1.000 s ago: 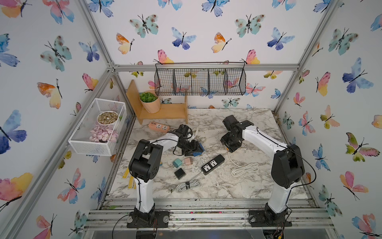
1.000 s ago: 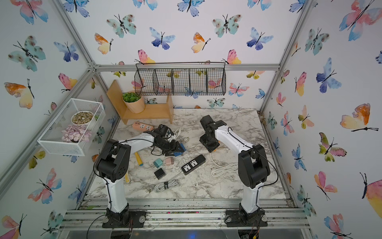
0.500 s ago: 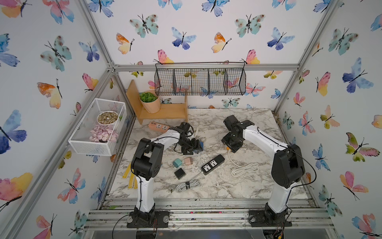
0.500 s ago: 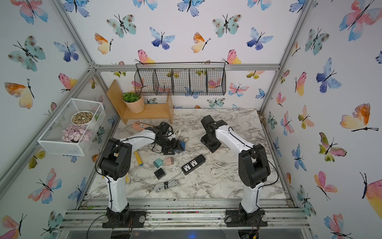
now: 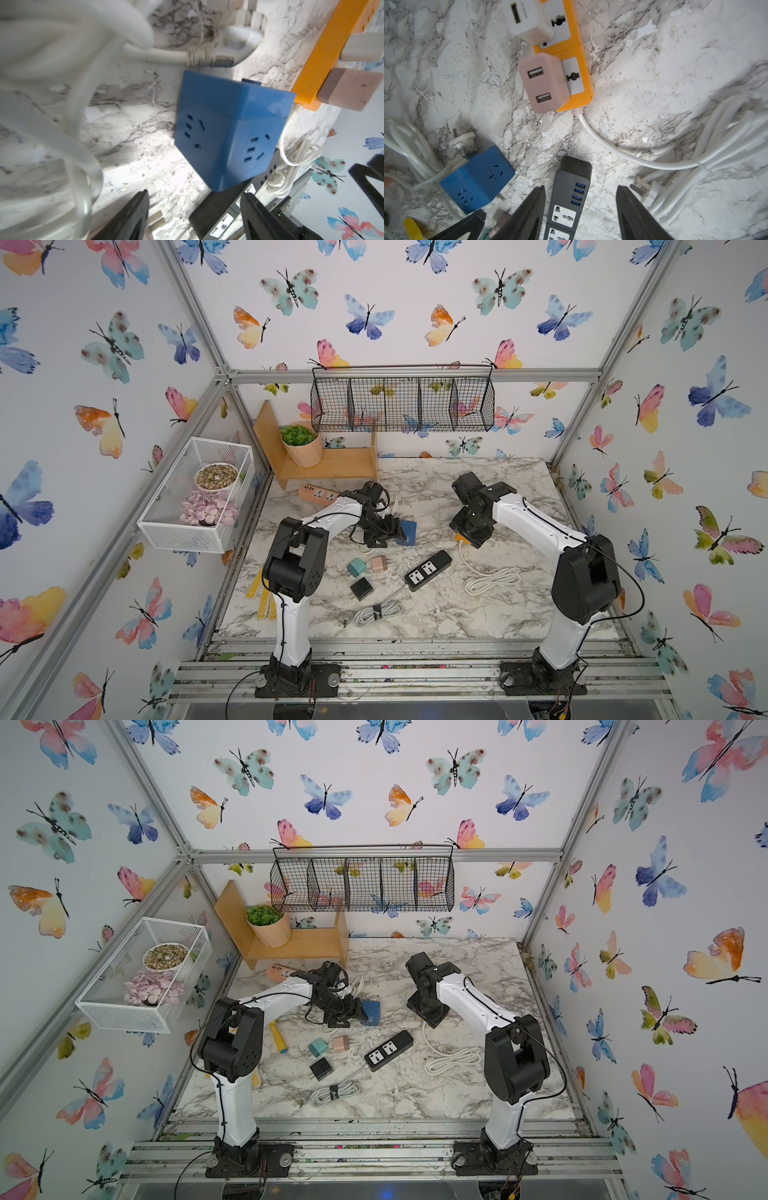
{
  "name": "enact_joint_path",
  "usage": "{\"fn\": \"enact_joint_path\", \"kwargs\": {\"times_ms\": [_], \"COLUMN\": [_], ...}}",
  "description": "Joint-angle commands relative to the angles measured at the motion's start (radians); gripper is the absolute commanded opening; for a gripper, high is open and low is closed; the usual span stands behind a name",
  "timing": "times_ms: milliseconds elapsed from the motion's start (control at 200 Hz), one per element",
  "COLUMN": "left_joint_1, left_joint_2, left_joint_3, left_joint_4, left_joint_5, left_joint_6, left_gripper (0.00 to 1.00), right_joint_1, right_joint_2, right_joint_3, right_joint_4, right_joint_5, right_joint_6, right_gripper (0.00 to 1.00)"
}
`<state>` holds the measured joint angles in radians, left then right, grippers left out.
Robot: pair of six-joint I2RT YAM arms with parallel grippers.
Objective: Pull the plug off the socket
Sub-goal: Place the plug at the center of the board.
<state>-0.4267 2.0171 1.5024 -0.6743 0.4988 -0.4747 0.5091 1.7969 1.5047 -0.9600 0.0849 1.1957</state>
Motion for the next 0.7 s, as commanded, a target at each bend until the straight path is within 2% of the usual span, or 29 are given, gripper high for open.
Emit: {"fn": "enact_joint_path", "kwargs": {"times_ms": [0, 170, 340, 486, 581, 696], "left_joint_1": [-0.010, -0.022, -0.102, -0.248, -0.315, -0.388], "left_joint_2": [-0.015, -0.075, -0.153, -0.240, -0.287, -0.328], "left_joint_3": [0.029, 0.048, 0.094, -0.020, -0.131, -0.217], "left_joint_4": [-0.058, -0.075, -0.084, -0.085, -0.087, -0.132], "left_joint_5": [-0.082, -0.096, -0.129, -0.207, -0.233, -0.349], "left_joint_6": [0.031, 0.055, 0.195, 0.355, 0.384, 0.404], "left_gripper": [0.74, 0.75, 0.76, 0.78, 0.78, 0.77], "right_joint_1": [-0.007, -0.006, -0.006, -0.006, -0.006, -0.006], "right_joint_2": [-0.016, -0.013, -0.026, -0.063, -0.100, -0.132], "right_joint_3": [-0.021, -0.007, 0.001, -0.039, -0.078, -0.109], "right_joint_4": [-0.030, -0.032, -0.027, -0.028, -0.014, -0.006], "right_joint_5": [0.053, 0.088, 0.135, 0.153, 0.146, 0.138], "right_joint_6": [-0.027, -0.080, -0.177, -0.213, -0.223, -0.225], "right_gripper": [0.61, 0.60, 0.62, 0.62, 0.62, 0.62]}}
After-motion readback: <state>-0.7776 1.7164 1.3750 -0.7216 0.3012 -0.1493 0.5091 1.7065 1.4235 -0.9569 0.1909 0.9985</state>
